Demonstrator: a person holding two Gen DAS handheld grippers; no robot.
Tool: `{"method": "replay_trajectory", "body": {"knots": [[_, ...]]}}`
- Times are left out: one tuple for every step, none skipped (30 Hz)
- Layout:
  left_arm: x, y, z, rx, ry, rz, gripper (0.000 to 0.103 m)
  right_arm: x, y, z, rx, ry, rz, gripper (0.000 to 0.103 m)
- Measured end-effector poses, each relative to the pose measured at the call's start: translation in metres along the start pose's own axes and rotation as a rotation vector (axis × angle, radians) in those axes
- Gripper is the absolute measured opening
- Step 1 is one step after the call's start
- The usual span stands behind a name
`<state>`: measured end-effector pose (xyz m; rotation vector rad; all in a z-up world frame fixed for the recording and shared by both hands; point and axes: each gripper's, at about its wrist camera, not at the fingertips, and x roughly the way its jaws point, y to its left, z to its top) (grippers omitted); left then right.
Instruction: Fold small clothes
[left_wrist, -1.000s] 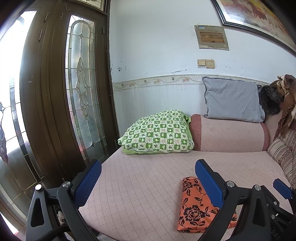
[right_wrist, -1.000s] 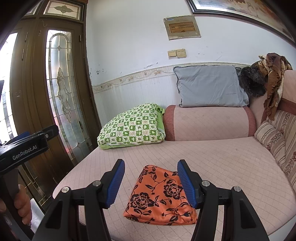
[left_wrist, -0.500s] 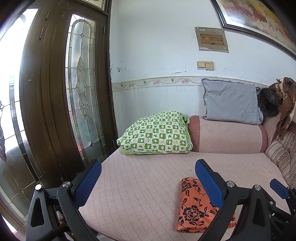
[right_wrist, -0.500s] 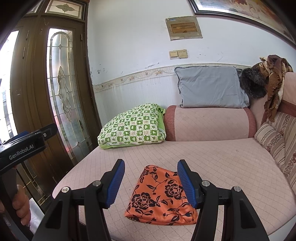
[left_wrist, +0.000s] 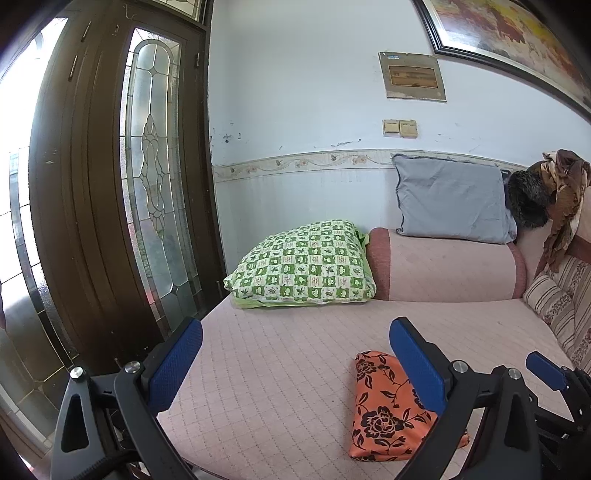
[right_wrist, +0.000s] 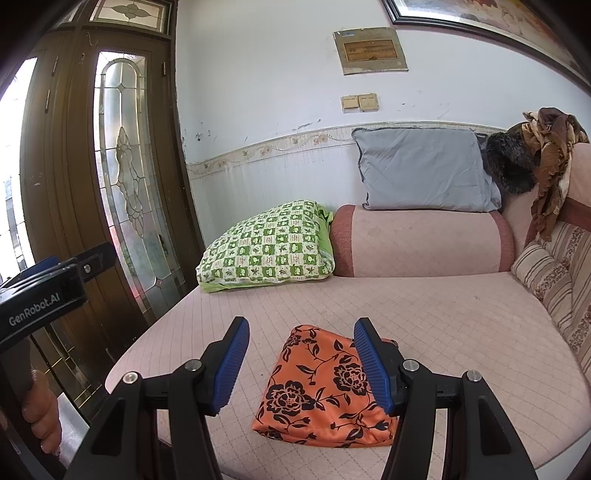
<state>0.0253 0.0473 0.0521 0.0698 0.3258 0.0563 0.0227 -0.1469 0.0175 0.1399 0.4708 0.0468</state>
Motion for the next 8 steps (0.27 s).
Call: {"method": "replay_trajectory", "body": {"knots": [[0.002, -0.001, 0.000, -0.001, 0.002, -0.003, 0.101, 0.001, 0.000, 0.000, 0.000, 0.001, 0.000, 0.063], [0.002, -0.001, -0.001, -0.003, 0.003, -0.004, 0.101, 0.002, 0.000, -0.001, 0.001, 0.002, 0.000, 0.063], [0.003, -0.001, -0.001, -0.005, 0.002, -0.007, 0.101, 0.003, -0.001, -0.001, 0.002, 0.005, -0.001, 0.063], [0.003, -0.002, -0.002, -0.008, 0.000, -0.013, 0.101, 0.004, -0.001, -0.002, 0.003, 0.008, -0.001, 0.063], [0.005, -0.002, -0.002, -0.012, 0.000, -0.019, 0.101, 0.006, -0.002, -0.002, 0.005, 0.010, -0.002, 0.063], [0.006, -0.002, -0.003, -0.018, 0.000, -0.023, 0.101, 0.007, -0.002, -0.003, 0.006, 0.013, -0.003, 0.063], [0.009, -0.003, -0.004, -0.027, 0.003, -0.031, 0.101, 0.008, -0.003, -0.003, 0.008, 0.015, -0.004, 0.063], [0.013, -0.002, -0.005, -0.036, 0.012, -0.043, 0.101, 0.011, -0.005, -0.004, 0.010, 0.018, -0.005, 0.063]]}}
